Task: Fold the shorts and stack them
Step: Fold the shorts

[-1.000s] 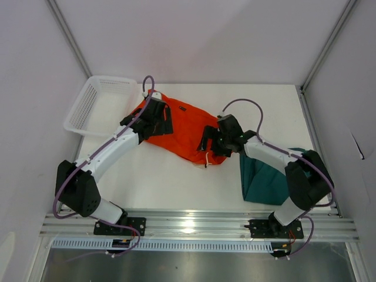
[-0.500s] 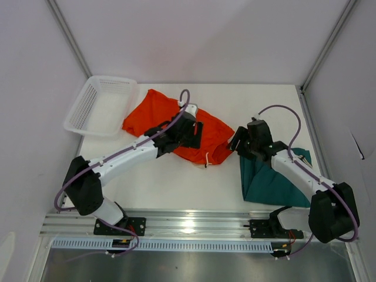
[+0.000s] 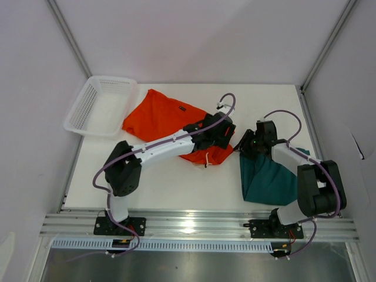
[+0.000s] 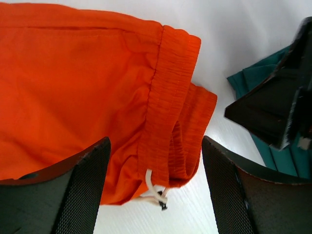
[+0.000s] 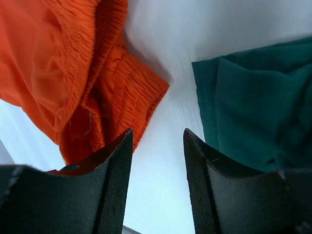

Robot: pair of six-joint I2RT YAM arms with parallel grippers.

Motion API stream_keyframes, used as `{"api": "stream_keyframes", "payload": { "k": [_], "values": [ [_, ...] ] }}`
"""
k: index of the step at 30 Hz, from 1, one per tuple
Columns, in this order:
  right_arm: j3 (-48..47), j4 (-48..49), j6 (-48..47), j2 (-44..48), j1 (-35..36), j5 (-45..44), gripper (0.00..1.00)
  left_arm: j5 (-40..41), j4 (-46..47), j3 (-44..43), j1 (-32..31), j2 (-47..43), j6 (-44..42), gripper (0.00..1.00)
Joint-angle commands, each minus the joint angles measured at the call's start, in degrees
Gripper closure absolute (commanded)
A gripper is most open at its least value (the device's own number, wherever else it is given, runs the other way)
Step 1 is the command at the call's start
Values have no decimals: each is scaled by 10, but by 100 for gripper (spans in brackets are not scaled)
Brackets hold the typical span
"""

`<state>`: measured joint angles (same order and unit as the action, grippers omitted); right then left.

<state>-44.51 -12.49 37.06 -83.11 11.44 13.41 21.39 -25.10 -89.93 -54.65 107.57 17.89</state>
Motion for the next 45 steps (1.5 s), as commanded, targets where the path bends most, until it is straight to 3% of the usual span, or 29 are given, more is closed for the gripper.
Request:
{"api": "stream_keyframes", "payload": {
  "k": [1, 10, 21, 32, 37, 41, 45],
  "values": [
    [-7, 68, 0, -37, -3, 47, 52, 33, -17, -52, -17, 34, -29, 23],
    [-42, 107, -7, -131, -8, 79, 53, 56, -8, -53, -27, 72, -52, 24],
    [-37, 160, 6, -151, -18, 96, 52, 58, 37, -26, -29, 103, -41, 26],
    [-28, 184, -6, -163, -19, 105, 81, 81, 23, -52, -29, 155, -30, 28],
    [-26, 191, -9, -162, -20, 106, 90, 116, 6, -55, -29, 174, -15, 38],
    [-29, 194, -11, -165, -22, 111, 96, 139, 7, -41, -31, 171, -7, 61],
    [-38, 193, -12, -168, -24, 116, 100, 170, 37, 16, -34, 140, 6, 77]
  ]
}}
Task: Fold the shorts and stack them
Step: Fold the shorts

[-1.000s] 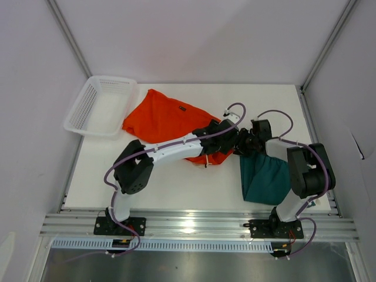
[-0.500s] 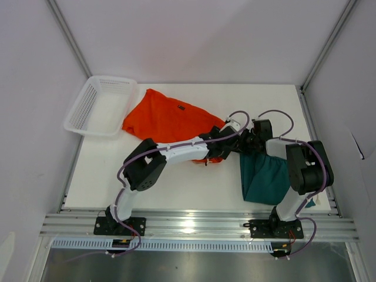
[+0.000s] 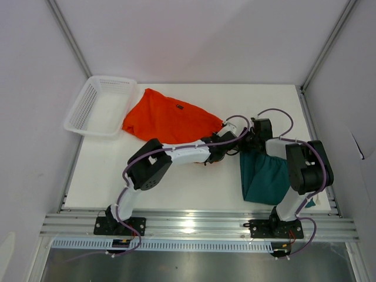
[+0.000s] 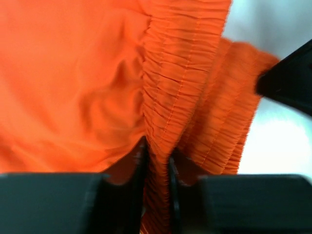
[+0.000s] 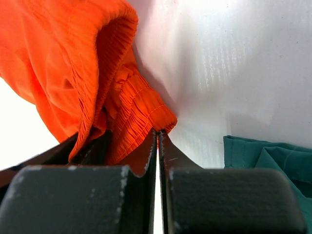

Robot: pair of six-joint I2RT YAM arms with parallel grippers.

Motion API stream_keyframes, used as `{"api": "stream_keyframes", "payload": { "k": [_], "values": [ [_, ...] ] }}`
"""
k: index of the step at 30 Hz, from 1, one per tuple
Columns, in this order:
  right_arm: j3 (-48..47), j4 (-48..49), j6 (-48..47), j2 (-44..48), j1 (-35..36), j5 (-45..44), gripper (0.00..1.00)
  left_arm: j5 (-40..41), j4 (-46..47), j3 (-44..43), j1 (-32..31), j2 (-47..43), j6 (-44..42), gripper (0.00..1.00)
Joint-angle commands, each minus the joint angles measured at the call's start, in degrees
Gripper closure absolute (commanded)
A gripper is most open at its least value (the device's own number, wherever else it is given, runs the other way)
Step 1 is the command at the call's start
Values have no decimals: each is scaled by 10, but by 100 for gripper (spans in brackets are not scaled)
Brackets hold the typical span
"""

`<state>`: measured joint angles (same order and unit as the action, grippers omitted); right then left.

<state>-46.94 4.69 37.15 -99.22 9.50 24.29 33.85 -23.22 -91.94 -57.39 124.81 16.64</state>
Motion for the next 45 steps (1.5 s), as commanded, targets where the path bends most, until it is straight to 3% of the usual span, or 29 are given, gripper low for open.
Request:
{"api": "stream_keyframes", "payload": {
  "k": [1, 5, 12, 17, 22, 31, 35, 38, 43, 45],
  "values": [
    [-16, 21, -12, -9, -4, 9, 100, 51, 26, 46, -7, -48, 24, 81],
    [-22, 21, -10, -16, -4, 11, 100, 75, 53, 102, -10, -78, 37, 99],
    [-30, 23, -3, -20, -4, 16, 100, 123, 60, 147, -30, -99, 107, 98],
    [-24, 28, -2, -18, -3, 20, 69, 99, 63, 156, -31, -88, 137, 95],
    [-28, 13, -18, -16, -4, 11, 54, 96, 63, 154, -32, -84, 145, 93],
    [-48, 5, -41, -53, 9, 40, 48, 82, 79, 172, -32, -82, 161, 93],
    [-52, -3, -51, -67, 18, 50, 51, 80, 89, 179, -31, -84, 164, 93],
    [-49, -1, -56, -70, 24, 45, 59, 80, 93, 185, -32, -87, 166, 93],
    [-55, -3, -55, -76, 21, 44, 100, 78, 104, 195, -31, -96, 168, 93],
    [-57, -4, -53, -74, 18, 41, 100, 81, 103, 200, -32, -106, 168, 92]
  ]
}}
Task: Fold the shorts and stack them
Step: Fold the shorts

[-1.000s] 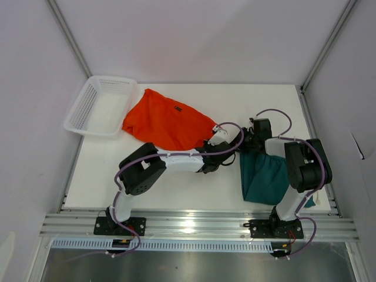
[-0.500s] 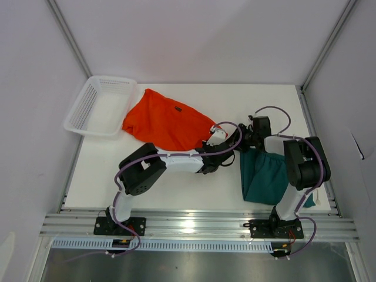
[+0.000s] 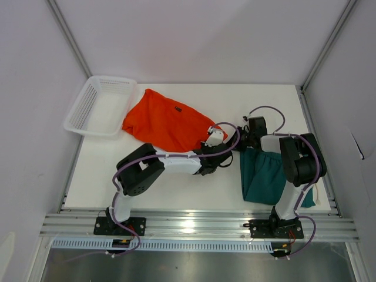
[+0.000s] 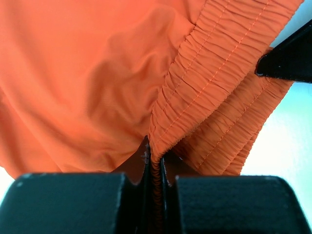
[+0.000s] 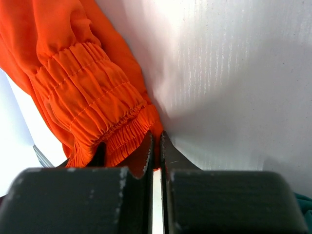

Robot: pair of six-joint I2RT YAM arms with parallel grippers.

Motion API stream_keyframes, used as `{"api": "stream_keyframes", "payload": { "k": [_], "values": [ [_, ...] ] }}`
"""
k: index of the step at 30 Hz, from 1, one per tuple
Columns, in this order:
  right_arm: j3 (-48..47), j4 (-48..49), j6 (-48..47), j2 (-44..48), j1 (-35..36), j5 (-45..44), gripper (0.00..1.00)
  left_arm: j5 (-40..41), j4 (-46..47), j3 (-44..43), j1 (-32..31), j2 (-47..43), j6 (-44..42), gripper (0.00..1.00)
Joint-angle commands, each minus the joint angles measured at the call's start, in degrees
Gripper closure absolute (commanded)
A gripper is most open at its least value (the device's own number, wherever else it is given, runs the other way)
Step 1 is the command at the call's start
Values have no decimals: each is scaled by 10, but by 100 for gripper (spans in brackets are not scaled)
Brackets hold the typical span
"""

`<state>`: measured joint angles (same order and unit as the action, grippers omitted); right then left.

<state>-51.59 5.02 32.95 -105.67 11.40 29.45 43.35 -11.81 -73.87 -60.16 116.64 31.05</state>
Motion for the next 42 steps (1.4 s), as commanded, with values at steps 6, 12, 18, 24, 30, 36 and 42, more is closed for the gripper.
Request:
{"api": "stream_keyframes", "payload": {
  "k": [6, 12, 18, 24, 30, 36, 42],
  "values": [
    [-10, -7, -11, -1, -3, -26, 100, -16, -22, 36, -3, -51, 21, 78],
    [-12, -4, -11, -5, -6, -29, 100, -11, -39, 59, -4, -76, 36, 67],
    [-11, -2, -10, -4, -5, -31, 100, -6, -62, 65, -3, -80, 42, 67],
    [-10, -2, -10, -1, -7, -33, 100, 16, -88, 85, -3, -106, 63, 68],
    [-10, -2, -9, -1, -7, -33, 100, 13, -85, 120, -6, -147, 74, 68],
    [-9, 0, -10, 0, -8, -32, 100, -8, -72, 122, -14, -141, 47, 67],
    [-9, 3, -10, 3, -9, -26, 100, -35, -69, 94, -33, -100, 11, 66]
  ]
}}
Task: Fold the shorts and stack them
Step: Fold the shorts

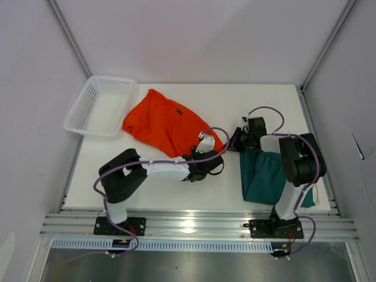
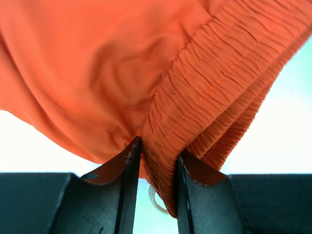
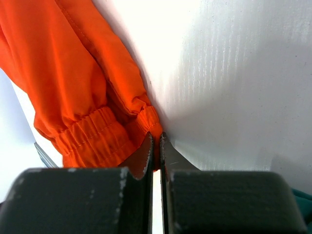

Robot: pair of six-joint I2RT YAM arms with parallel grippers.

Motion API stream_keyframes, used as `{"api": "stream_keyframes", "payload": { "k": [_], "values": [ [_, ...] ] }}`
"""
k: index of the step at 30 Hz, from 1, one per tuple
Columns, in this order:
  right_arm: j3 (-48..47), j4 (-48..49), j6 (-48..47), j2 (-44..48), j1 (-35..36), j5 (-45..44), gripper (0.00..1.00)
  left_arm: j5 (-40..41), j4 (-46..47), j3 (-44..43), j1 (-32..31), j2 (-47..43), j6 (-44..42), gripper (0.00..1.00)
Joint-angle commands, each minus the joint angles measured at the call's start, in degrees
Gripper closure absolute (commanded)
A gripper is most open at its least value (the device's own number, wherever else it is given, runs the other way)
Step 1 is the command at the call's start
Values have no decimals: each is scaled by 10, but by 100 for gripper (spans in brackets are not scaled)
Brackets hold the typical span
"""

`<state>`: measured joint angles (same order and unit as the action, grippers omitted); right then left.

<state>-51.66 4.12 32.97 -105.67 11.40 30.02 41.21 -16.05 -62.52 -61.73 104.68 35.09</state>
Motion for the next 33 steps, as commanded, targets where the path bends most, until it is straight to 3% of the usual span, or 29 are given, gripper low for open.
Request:
{"api": "stream_keyframes", "payload": {
  "k": [1, 10, 11, 23, 28, 33],
  "values": [
    [-8, 15, -7, 3, -11, -29, 100, -17, -28, -30, -19, 28, -36, 66],
    [10, 54, 25, 17, -48, 42, 81, -33, -74, -95, -24, 102, -20, 67],
    [16, 57, 32, 18, -56, 46, 72, -34, -73, -95, -25, 105, -17, 67],
    [74, 201, 116, 20, -84, 130, 27, -63, -78, -103, -23, 127, 21, 67],
    [85, 237, 132, 30, -83, 137, 17, -67, -69, -92, -24, 126, 27, 67],
    [89, 251, 140, 37, -85, 137, 18, -66, -57, -79, -23, 120, 31, 68]
  ]
}}
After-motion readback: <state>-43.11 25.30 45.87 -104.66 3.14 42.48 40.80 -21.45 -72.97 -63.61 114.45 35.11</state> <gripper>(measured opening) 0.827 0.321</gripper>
